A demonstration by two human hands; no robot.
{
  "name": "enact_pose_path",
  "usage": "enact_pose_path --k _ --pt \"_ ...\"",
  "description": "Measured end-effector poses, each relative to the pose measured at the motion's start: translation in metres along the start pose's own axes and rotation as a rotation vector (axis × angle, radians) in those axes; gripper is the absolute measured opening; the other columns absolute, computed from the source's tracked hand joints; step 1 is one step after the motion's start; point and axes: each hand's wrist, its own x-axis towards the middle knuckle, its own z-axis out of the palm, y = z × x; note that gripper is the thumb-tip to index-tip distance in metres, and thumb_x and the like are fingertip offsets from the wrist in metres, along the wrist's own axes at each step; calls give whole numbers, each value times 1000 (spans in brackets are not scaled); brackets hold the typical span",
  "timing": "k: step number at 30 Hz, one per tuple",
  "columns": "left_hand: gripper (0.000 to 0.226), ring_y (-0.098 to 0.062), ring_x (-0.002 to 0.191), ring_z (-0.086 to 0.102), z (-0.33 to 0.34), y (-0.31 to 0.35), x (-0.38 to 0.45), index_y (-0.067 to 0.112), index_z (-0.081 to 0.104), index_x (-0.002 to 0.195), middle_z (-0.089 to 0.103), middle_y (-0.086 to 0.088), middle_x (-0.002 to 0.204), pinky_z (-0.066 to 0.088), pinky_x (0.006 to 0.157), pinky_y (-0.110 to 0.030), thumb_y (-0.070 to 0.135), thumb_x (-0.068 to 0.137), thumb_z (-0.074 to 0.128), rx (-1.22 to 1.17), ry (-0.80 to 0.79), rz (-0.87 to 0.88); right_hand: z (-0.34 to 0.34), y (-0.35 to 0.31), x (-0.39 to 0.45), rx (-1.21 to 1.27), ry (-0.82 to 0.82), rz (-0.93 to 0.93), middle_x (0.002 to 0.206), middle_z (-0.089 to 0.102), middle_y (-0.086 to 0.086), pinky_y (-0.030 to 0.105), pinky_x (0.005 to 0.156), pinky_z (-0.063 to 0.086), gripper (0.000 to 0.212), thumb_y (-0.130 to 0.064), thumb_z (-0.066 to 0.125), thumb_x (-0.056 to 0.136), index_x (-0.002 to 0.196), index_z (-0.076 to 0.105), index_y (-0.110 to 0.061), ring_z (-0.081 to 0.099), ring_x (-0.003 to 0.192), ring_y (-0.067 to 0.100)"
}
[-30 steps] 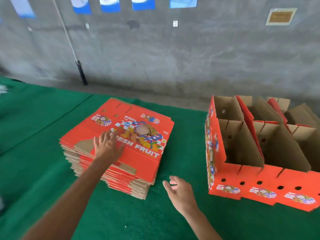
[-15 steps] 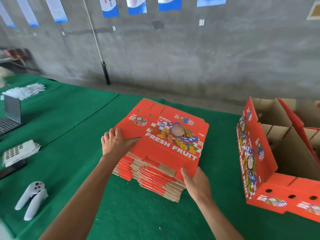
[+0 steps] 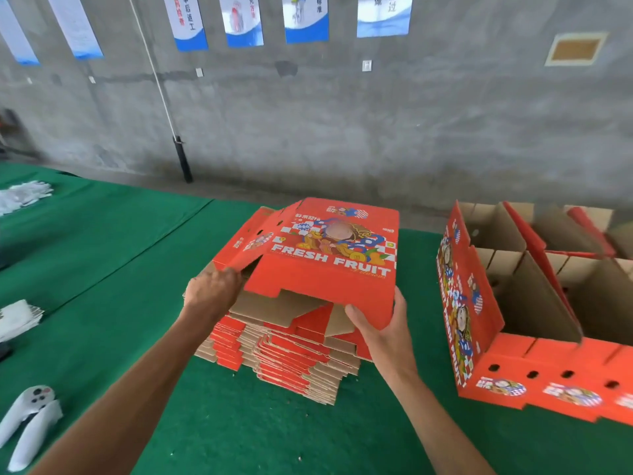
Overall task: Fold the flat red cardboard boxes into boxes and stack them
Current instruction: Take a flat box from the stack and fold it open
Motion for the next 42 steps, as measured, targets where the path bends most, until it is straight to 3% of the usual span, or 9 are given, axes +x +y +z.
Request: enact_pose_path --k 6,12,18,21,24,28,34,40,42 --pt "32 -44 60 64 -52 26 -48 13 55 80 65 -17 67 54 60 -49 30 106 49 -603 288 126 -54 -49 -11 -111 99 -181 132 54 -39 27 102 46 92 -69 81 73 149 32 -51 50 120 -20" --pt "49 -46 52 48 -123 54 -114 22 35 58 34 2 45 41 44 -39 21 99 61 -742 438 167 -144 -100 -61 -208 177 -348 144 56 -25 40 112 47 59 -14 52 104 153 38 -46 52 132 -2" --pt "60 -17 35 27 -189 87 -187 18 29 48 28 2 37 26 40 -22 23 96 65 -799 500 175 -245 -146 -126 -312 181 -386 125 64 -35 10 87 52 61 -10 54 100 149 47 -46 62 106 -15" --pt "61 -23 40 31 -212 104 -218 16 30 47 29 -1 39 30 45 -28 23 95 68 -777 412 180 -288 -163 -157 -355 105 -359 133 63 -28 24 104 49 59 -10 55 97 145 54 -44 57 125 -8" --pt "59 -20 40 34 -226 112 -234 8 37 49 34 1 38 30 45 -31 30 96 66 -804 259 202 -319 -178 -185 -419 70 -355 112 70 -35 4 87 46 57 -16 57 87 115 64 -65 61 107 -18" --pt "58 -10 41 32 -237 114 -238 1 51 58 35 5 43 26 45 -29 42 98 64 -806 24 254 -360 -182 -206 -477 26 -195 101 74 -30 9 85 50 66 8 62 89 100 76 -55 67 100 -12" --pt "37 -8 48 61 -233 128 -225 19 80 69 70 -4 59 41 48 -21 38 98 67 -888 -479 345 -377 -168 -211 -768 -136 163 99 79 -8 32 89 59 35 -3 60 95 116 78 -24 74 93 9" --pt "16 -18 70 65 -220 199 -176 14 79 75 74 -4 74 53 67 -35 16 88 70 -565 -455 535 -372 -140 -224 -557 -149 429 82 79 7 33 57 60 71 -29 67 96 145 17 -44 76 70 30" --pt "15 -23 80 66 -227 222 -158 10 80 85 75 -11 86 56 76 -42 9 86 66 -467 -433 617 -381 -141 -232 -612 -128 423 74 77 2 31 56 56 64 -68 71 82 131 41 -40 73 62 23"
